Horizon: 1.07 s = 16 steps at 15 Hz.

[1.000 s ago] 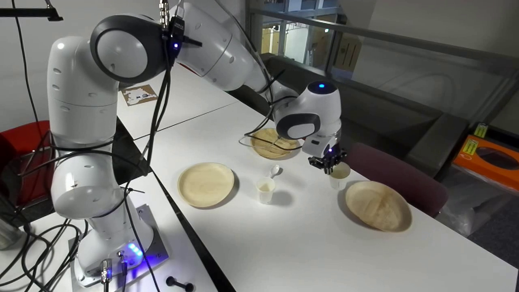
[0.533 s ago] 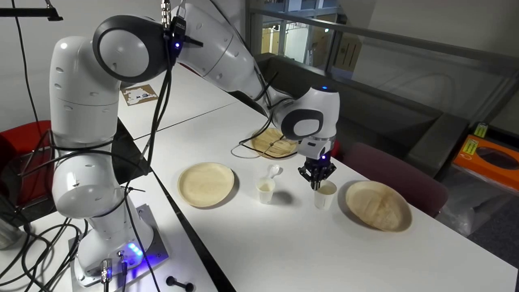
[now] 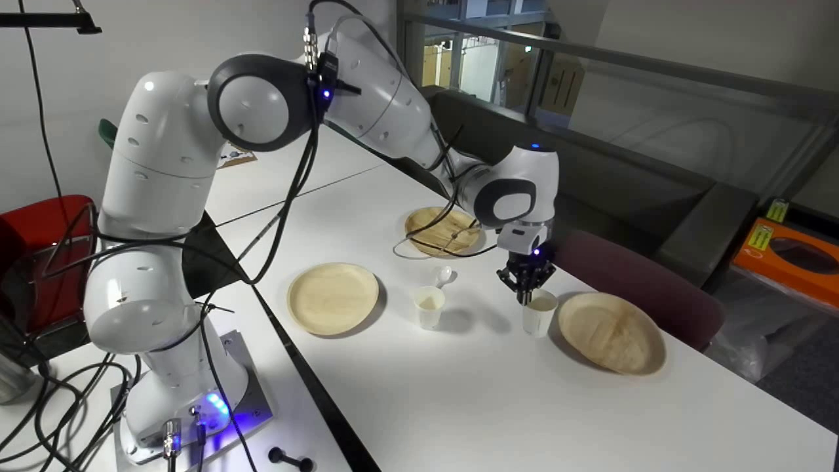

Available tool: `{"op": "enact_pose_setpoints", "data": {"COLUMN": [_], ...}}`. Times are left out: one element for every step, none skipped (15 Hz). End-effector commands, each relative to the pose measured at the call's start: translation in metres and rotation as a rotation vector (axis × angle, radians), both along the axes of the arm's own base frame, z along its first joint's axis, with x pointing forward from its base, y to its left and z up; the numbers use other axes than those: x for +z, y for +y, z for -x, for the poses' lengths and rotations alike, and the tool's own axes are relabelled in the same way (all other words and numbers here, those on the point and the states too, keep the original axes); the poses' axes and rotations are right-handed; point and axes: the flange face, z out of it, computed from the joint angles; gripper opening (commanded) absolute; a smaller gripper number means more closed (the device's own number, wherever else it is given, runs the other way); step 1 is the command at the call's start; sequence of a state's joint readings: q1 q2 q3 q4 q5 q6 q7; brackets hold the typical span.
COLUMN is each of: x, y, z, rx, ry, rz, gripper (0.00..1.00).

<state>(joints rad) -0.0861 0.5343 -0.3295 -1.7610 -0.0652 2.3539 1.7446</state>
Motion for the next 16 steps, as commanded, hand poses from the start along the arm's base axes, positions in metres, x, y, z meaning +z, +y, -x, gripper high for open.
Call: {"op": "enact_pose_setpoints", "data": {"x": [-0.011,-0.015,-0.018,-0.022,-0.024,-0.026,-0.029,-0.031,-0.034,-0.038,-0.041,-0.046,-0.050,-0.054,-0.057,-0.058], "y": [0.001,0.003,0.007,0.008,0.008,0.007,0.006,0.003,0.001,-0.002,-0.004,-0.006,-0.007,-0.007,-0.006,-0.006], "z": [-0.021,-0.025,-0.029,-0.033,-0.037,-0.039,-0.042,-0.045,-0.047,-0.049,-0.051,-0.052,-0.053,-0.054,-0.055,-0.056], "rx": [0.009,0.009,0.011,0.011,0.014,0.016,0.014,0.011,0.005,0.004,0.002,0.003,0.005,0.007,0.011,0.017], "ry": [0.026,0.027,0.022,0.019,0.019,0.016,0.018,0.014,0.009,0.009,0.011,0.014,0.018,0.020,0.019,0.019], "rz": [-0.086,-0.123,-0.164,-0.194,-0.216,-0.225,-0.229,-0.214,-0.181,-0.165,-0.155,-0.152,-0.158,-0.163,-0.163,-0.166], "gripper": [0.01,0.01,0.01,0.01,0.01,0.01,0.01,0.01,0.01,0.01,0.01,0.01,0.01,0.01,0.01,0.12]}}
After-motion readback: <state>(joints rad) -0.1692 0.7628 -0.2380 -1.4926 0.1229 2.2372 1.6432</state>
